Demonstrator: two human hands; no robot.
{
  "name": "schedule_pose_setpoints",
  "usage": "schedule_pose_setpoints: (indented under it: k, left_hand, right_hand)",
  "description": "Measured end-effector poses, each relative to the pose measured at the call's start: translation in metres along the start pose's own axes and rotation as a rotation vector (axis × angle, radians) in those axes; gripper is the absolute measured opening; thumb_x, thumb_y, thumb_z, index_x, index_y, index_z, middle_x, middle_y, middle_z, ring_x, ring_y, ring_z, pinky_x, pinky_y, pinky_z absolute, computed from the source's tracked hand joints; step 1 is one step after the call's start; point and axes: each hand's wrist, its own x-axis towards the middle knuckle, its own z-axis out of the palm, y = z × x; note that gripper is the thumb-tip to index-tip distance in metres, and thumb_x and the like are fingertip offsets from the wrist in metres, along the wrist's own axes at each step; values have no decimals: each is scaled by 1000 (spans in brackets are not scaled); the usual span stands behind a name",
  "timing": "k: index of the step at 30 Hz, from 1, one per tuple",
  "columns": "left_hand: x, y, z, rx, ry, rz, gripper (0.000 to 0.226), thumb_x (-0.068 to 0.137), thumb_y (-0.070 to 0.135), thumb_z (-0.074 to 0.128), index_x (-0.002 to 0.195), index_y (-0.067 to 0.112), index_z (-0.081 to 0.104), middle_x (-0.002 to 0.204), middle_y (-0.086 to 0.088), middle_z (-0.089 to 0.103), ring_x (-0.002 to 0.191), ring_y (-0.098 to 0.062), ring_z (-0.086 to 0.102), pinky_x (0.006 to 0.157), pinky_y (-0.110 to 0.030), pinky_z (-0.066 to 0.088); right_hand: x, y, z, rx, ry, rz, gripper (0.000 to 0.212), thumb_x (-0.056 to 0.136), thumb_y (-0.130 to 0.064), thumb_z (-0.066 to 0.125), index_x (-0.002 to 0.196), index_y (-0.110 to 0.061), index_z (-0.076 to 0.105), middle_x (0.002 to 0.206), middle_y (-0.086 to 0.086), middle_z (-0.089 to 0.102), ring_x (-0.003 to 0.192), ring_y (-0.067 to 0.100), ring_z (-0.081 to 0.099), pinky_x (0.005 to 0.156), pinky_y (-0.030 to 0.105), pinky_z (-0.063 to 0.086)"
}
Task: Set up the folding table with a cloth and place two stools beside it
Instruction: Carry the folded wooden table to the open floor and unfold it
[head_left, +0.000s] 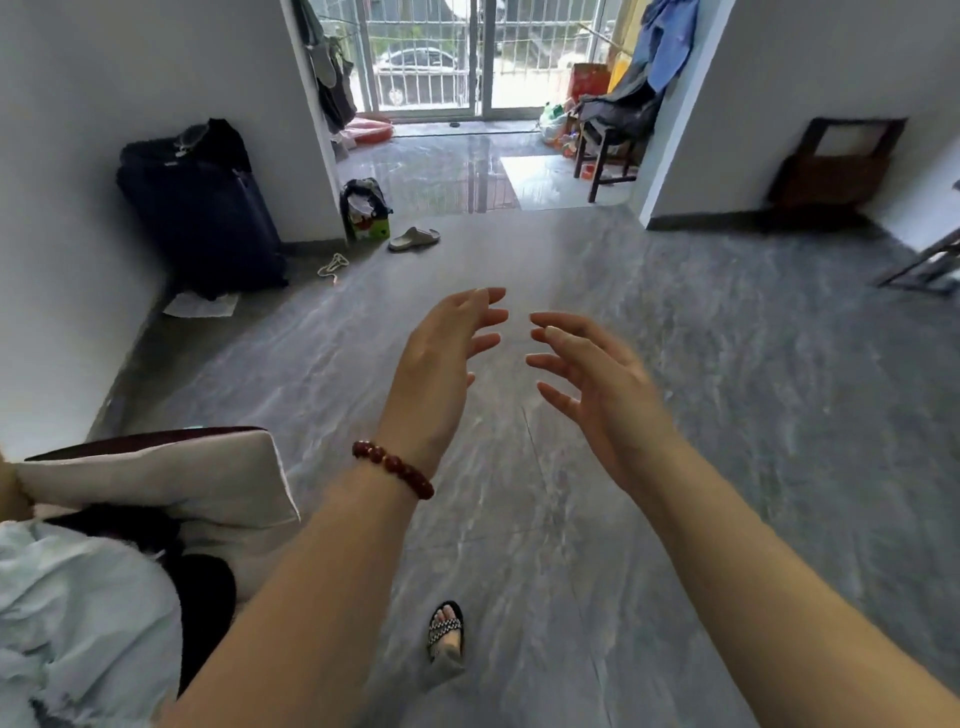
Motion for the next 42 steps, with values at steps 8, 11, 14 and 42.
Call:
schedule_pose_setpoints:
  k: [8, 11, 14, 42]
  left_hand:
    - [104, 7, -31, -69, -6, -8, 28, 92, 50, 39, 94, 41, 65, 100, 20, 67, 95, 4, 61, 85, -30, 45]
    - [132, 5, -37, -55, -26, -8, 29, 93, 50, 37, 94, 40, 64, 100, 20, 66, 96, 3, 60, 82, -28, 43]
    - [156, 2, -38, -64, -40, -16, 29, 93, 51, 38, 92, 40, 65, 100, 19, 66, 95, 3, 60, 82, -29, 44]
    - [410, 32, 242, -45, -311, 5, 31, 96, 44, 38, 92, 33, 67, 105, 11, 68, 98, -5, 63, 82, -29, 45]
  right_hand:
    - [98, -13, 24, -20, 52, 9, 22, 75, -43, 62, 93, -37, 71, 104, -12, 68, 97, 9, 66, 79, 26, 48]
    - [124, -11, 32, -6, 69, 0, 19, 77, -42, 62, 93, -37, 71, 105, -11, 68, 98, 10, 66, 80, 27, 48]
    - [144, -8, 33, -2, 86, -8, 16, 81, -40, 61, 93, -37, 71, 105, -12, 68, 98, 9, 66, 80, 27, 49]
    - [363, -47, -238, 62, 280, -18, 17, 73, -41, 62, 87, -39, 72, 99, -12, 70, 94, 8, 67, 74, 23, 47]
